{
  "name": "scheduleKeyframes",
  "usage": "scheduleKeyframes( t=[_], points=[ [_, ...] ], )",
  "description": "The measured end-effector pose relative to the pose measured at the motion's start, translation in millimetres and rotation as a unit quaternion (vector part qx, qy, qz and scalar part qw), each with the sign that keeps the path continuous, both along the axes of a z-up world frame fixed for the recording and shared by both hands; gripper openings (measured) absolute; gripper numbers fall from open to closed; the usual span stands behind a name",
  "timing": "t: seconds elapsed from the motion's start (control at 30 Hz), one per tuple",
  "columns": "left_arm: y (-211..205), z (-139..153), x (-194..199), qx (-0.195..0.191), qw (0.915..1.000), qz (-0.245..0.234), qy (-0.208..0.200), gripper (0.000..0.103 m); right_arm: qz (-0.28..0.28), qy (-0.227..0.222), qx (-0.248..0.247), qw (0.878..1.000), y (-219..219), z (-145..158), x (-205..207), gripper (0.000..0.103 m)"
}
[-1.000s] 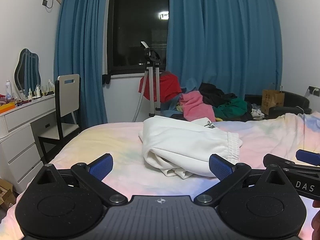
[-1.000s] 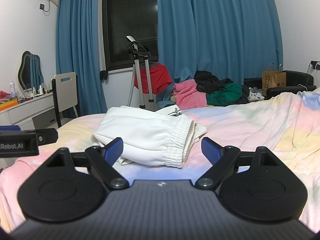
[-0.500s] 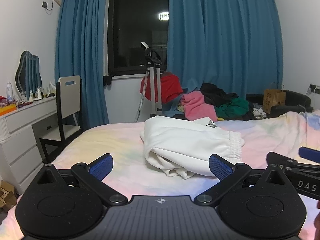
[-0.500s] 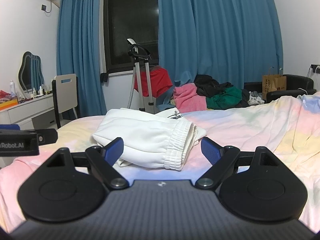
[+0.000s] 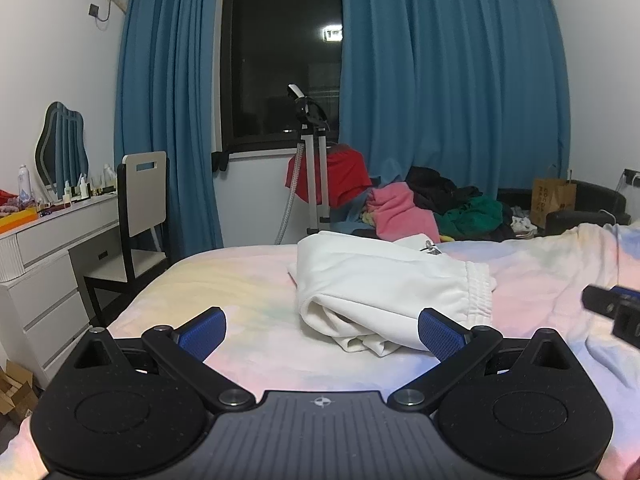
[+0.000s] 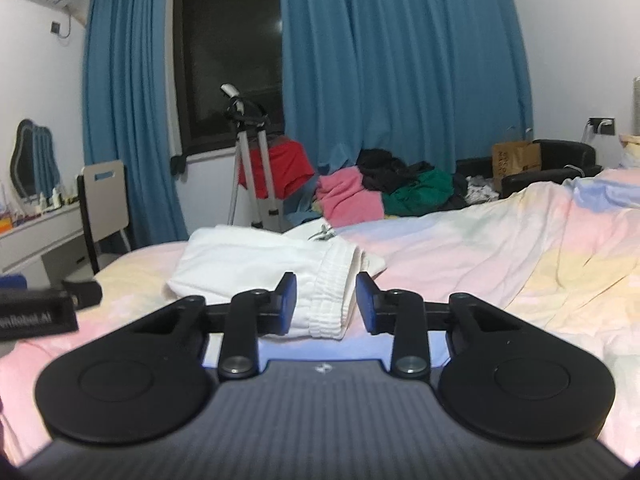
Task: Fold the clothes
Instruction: 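Grasp the ribbed cuff of the white sweatshirt with the left gripper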
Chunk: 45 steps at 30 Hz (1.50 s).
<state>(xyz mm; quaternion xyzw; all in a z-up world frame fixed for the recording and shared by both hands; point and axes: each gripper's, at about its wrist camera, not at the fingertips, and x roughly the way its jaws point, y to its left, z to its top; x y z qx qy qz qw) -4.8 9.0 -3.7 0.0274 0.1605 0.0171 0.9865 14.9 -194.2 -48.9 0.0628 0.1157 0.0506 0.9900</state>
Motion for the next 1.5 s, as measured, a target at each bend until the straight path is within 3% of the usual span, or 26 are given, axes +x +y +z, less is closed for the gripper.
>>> scheduleKeyframes(
  t=[0.23,0.3,0.43,0.5,0.57,0.7,0.97,1.07,1.17,1.3,1.4,1.5],
  points=[
    [6,10,-14,0.001,0.9999,-0.003,-0.017,0.103,-0.023,-0.041,-0.017,0.999,13,26,-23,0.036],
    [10,13,-19,-0.008,0.9998,-0.006,-0.018,0.103,-0.029,-0.038,-0.018,0.999,17,35,-28,0.036],
    [18,19,-29,-0.023,0.9996,-0.009,-0.015,0.103,-0.027,0.036,0.022,0.999,17,48,-30,0.036],
    [23,21,-36,-0.028,0.9994,-0.010,-0.019,0.103,-0.022,0.039,0.042,0.998,19,57,-36,0.033],
    [26,21,-41,-0.030,0.9992,-0.010,-0.025,0.103,-0.026,0.018,0.020,0.999,27,64,-43,0.033],
    [32,14,-39,-0.042,0.9990,-0.010,-0.015,0.103,-0.017,-0.003,0.003,1.000,34,71,-38,0.033],
    [19,-17,-9,-0.034,0.9988,-0.028,0.019,0.103,-0.061,-0.005,0.069,0.996,-7,98,23,0.034],
    [-3,-26,8,-0.007,0.9990,-0.042,0.016,0.103,-0.070,0.001,0.084,0.994,-27,88,43,0.034],
    [-37,-31,36,0.037,0.9991,-0.020,0.009,0.102,-0.085,0.006,0.075,0.994,-46,59,57,0.034],
    [-85,-39,80,0.109,0.9922,-0.061,-0.005,0.102,-0.104,0.032,0.053,0.993,-68,11,73,0.034],
    [-122,-48,122,0.129,0.9878,-0.087,-0.006,0.101,-0.113,0.070,0.065,0.989,-89,-17,92,0.034],
    [-160,-59,170,0.149,0.9830,-0.107,-0.002,0.099,-0.122,0.077,0.083,0.986,-104,-32,110,0.034]
  ],
)
